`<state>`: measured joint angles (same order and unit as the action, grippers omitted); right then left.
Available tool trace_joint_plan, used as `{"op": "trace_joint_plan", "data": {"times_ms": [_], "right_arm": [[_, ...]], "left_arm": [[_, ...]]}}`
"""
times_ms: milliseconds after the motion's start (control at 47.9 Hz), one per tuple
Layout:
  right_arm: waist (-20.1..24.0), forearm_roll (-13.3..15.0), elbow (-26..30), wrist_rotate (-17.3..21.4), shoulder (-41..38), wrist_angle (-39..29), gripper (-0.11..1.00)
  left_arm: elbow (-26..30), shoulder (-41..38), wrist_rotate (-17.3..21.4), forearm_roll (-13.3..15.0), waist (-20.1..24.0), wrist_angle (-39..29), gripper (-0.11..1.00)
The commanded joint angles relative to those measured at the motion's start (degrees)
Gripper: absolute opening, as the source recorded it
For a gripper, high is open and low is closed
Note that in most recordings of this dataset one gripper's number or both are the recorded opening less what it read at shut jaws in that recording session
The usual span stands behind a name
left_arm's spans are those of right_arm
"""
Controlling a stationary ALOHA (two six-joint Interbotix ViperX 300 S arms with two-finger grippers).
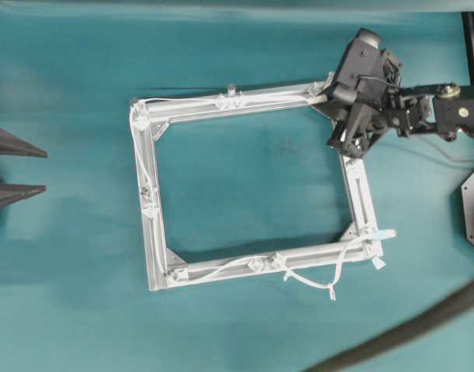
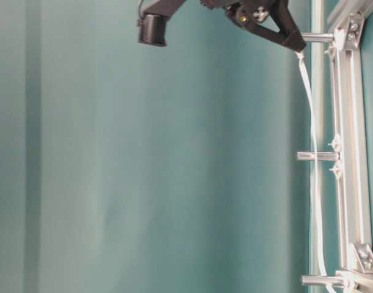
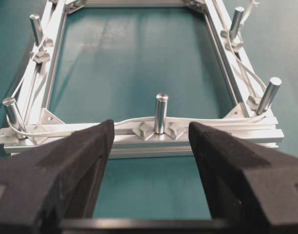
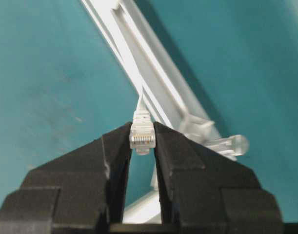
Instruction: Move the cable alternately left and right between 8 pins so it hooks onto each one.
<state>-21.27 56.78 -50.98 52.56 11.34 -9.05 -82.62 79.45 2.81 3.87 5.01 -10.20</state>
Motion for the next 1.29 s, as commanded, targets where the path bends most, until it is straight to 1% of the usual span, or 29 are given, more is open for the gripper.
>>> {"op": "trace_joint_plan", "data": {"times_ms": [0,125,272,376,501,564,668,877,1274], "right_arm": [[-0.97,0.26,1.23,-3.25,0.09,0.18,0.16],[-2.46,0.26,0.88,-7.65,0.18,-0.09,0.16],[-5.10,0.26,0.79,-10.55,0.18,-0.53,0.16],[-7.21,0.26,1.05,-13.54,0.09,-0.53,0.16],[-8.53,0.26,1.14,-17.58,0.00,-0.53,0.16],[-8.96,0.26,1.23,-18.98,-0.09,-0.53,0.16],[-9.84,0.26,1.41,-19.86,-0.44,-0.53,0.16],[-12.83,0.26,1.93,-19.86,-2.02,-0.18,0.16],[-13.71,0.26,6.94,-20.30,-4.04,1.41,0.16]], "left_arm": [[1.05,-0.62,-0.18,-0.26,-0.09,0.26,0.65],[0.97,-0.62,-0.18,-0.26,-0.09,0.26,0.65],[0.97,-0.62,-0.18,-0.26,-0.09,0.26,0.65],[1.05,-0.62,-0.18,-0.26,-0.09,0.26,0.65],[0.97,-0.62,-0.18,-0.26,-0.09,0.26,0.65],[0.97,-0.62,-0.18,-0.26,-0.09,0.26,0.65],[0.97,-0.62,-0.18,-0.26,-0.09,0.26,0.65],[0.97,-0.62,-0.18,-0.26,-0.09,0.26,0.65],[1.05,-0.53,-0.18,-0.26,-0.09,0.26,0.65]]}}
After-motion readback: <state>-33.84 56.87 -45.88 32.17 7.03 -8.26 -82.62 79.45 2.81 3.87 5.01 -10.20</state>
